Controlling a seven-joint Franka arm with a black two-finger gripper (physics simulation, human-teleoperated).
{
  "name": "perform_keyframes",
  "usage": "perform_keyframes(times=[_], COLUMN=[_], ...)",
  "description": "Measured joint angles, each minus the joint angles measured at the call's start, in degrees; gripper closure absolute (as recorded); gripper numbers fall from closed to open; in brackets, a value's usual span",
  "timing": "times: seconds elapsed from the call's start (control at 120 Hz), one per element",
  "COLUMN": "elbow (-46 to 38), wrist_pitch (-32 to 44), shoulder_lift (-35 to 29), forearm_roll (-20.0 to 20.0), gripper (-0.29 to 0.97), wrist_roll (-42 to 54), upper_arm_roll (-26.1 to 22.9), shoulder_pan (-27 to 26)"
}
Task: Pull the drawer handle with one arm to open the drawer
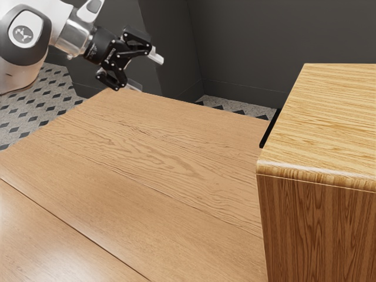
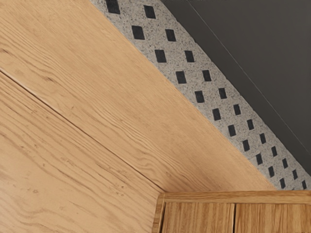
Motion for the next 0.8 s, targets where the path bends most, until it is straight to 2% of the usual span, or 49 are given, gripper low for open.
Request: perform_keyframes(times=[0.125, 0.217, 0.275, 0.342, 0.383, 0.408, 0.467, 0.525, 0.6, 0.692, 0.8], elbow=[-0.17, -0.09, 0.06, 1.55, 2.10, 2.99, 6.00, 7.21, 7.70, 7.84, 7.74], wrist_pitch=[1.99, 3.41, 3.49, 1.79, 0.89, 0.54, 0.13, 0.13, 0.16, 0.17, 0.21], shoulder_lift=[-0.40, -0.68, 0.35, 1.49, 0.75, 0.48, -0.05, -0.91, -1.62, -1.67, -1.82], forearm_roll=[0.88, 1.16, 1.85, 3.05, 3.42, 3.56, 3.63, 3.61, 3.57, 3.28, -0.90], gripper=[0.00, 0.00, 0.00, 0.00, 0.00, 0.00, 0.00, 0.00, 0.00, 0.00, 0.00], wrist_roll=[0.95, 1.08, 0.96, -0.15, -1.11, -1.71, -3.08, -4.31, -5.74, -7.35, -9.76], upper_arm_roll=[0.11, 3.46, 2.70, -4.43, -6.27, -4.51, 3.69, 7.83, 10.55, 11.07, 11.16], shoulder_pan=[-6.12, -11.94, -10.39, -3.70, -3.32, -6.26, -16.51, -21.81, -25.05, -27.54, -29.22])
